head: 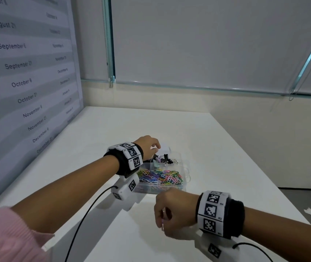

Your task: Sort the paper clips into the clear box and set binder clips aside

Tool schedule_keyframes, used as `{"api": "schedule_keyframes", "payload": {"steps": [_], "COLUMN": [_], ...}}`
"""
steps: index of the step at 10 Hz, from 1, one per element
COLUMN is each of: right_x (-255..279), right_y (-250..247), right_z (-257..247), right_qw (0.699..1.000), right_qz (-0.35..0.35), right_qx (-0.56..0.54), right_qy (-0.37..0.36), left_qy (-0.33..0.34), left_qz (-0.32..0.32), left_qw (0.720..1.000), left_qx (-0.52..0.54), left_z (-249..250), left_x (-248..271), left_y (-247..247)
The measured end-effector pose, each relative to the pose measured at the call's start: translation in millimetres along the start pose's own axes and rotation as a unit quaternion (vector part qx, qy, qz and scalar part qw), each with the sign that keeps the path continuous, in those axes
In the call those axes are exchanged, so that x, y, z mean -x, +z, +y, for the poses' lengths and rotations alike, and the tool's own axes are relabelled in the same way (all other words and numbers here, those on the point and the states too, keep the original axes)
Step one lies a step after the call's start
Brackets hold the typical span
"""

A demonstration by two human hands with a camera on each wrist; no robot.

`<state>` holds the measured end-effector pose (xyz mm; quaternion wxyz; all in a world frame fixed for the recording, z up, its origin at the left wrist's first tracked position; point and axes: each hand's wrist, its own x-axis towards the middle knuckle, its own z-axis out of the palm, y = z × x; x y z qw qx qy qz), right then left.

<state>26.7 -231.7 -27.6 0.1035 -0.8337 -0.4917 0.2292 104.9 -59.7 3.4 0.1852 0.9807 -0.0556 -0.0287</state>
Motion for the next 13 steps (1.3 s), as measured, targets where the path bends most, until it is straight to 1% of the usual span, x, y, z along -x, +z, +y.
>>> {"api": "schedule_keyframes", "payload": {"steps": [1,2,3,5,6,7,8,9,10,11,12,13], "right_x": [2,4,7,5,6,3,-8,-26,-42,-46,-27,10], "right_y": [2,5,7,12,4,-29,-69,-94,-97,-91,-94,-87], "right_z": [3,2,2,0,-2,3,16,36,54,59,54,49], "right_qw": [1.000,0.999,0.999,1.000,1.000,0.998,0.985,0.963,0.959,0.963,0.959,0.956], "right_qz": [-0.019,-0.037,-0.028,-0.022,-0.003,0.051,0.144,0.209,0.185,0.154,0.189,0.230], "right_qx": [0.012,0.016,-0.020,-0.012,-0.003,0.009,0.005,-0.015,-0.020,0.000,0.006,0.002], "right_qy": [-0.001,-0.012,-0.005,0.017,0.026,0.039,0.097,0.170,0.211,0.222,0.209,0.183], "left_qy": [0.006,0.018,0.035,0.042,0.055,0.069,0.083,0.088,0.087,0.084,0.088,0.107], "left_qz": [-0.011,-0.004,-0.001,-0.047,-0.037,-0.023,-0.016,-0.021,-0.023,-0.028,-0.021,0.015], "left_qw": [1.000,1.000,0.999,0.998,0.997,0.997,0.995,0.995,0.995,0.996,0.996,0.994], "left_qx": [0.003,0.026,0.031,-0.030,-0.026,0.012,0.050,0.048,0.045,0.025,-0.013,0.012], "left_z": [-5,-12,-13,-15,-17,-21,-23,-23,-24,-22,-22,-27], "left_x": [12,30,48,68,75,80,87,94,103,112,118,136], "left_y": [1,3,6,17,23,28,29,29,31,31,29,28]}}
